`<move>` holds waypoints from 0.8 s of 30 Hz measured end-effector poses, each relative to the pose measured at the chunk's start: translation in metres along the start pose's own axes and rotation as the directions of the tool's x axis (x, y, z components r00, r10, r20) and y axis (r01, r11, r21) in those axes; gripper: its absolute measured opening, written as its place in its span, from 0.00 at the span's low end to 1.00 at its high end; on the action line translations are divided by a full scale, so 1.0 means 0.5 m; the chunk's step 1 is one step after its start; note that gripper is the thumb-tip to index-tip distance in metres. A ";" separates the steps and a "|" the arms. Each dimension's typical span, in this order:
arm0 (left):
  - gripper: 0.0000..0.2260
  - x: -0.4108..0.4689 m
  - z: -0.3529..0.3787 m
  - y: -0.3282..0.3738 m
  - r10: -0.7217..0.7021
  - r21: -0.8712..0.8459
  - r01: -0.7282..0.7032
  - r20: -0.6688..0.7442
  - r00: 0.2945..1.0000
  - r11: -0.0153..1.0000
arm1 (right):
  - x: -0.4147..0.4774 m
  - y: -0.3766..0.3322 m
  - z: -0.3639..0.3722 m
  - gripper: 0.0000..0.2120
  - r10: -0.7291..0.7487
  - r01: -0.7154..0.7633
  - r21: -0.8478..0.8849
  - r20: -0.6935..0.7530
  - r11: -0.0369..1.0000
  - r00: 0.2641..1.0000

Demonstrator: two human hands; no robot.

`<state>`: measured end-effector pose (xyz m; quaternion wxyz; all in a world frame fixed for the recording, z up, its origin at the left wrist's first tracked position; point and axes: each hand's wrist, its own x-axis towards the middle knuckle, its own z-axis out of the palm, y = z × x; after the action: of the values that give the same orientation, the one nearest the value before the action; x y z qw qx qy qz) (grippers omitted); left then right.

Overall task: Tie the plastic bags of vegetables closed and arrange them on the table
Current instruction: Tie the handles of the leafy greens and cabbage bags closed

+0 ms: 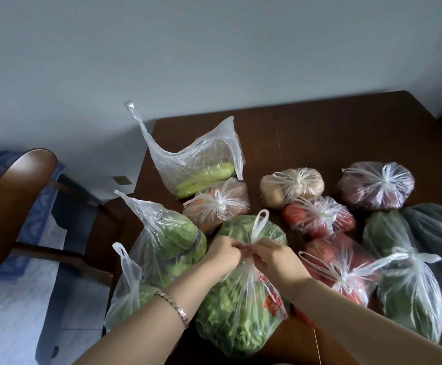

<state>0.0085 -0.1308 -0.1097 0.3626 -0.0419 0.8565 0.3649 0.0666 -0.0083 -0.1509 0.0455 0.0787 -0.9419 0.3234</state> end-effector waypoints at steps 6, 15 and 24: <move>0.10 -0.002 0.002 -0.020 0.126 0.038 -0.124 -0.038 0.991 0.991 | 0.014 -0.003 -0.006 0.10 0.222 -0.239 0.099 0.159 0.966 0.962; 0.08 -0.018 0.011 -0.041 0.407 0.139 -0.387 -0.166 0.898 0.912 | 0.010 -0.009 -0.017 0.08 0.478 -0.485 0.530 0.163 0.696 0.863; 0.07 -0.016 0.015 -0.046 0.588 0.252 -0.543 -0.155 0.794 0.801 | 0.022 0.021 -0.055 0.13 0.350 -0.653 0.757 0.603 0.033 0.717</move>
<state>0.0267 -0.1443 -0.1216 0.1391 0.2118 0.8962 0.3641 0.0548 0.0154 -0.1339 -0.2488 -0.2101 -0.5066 0.7983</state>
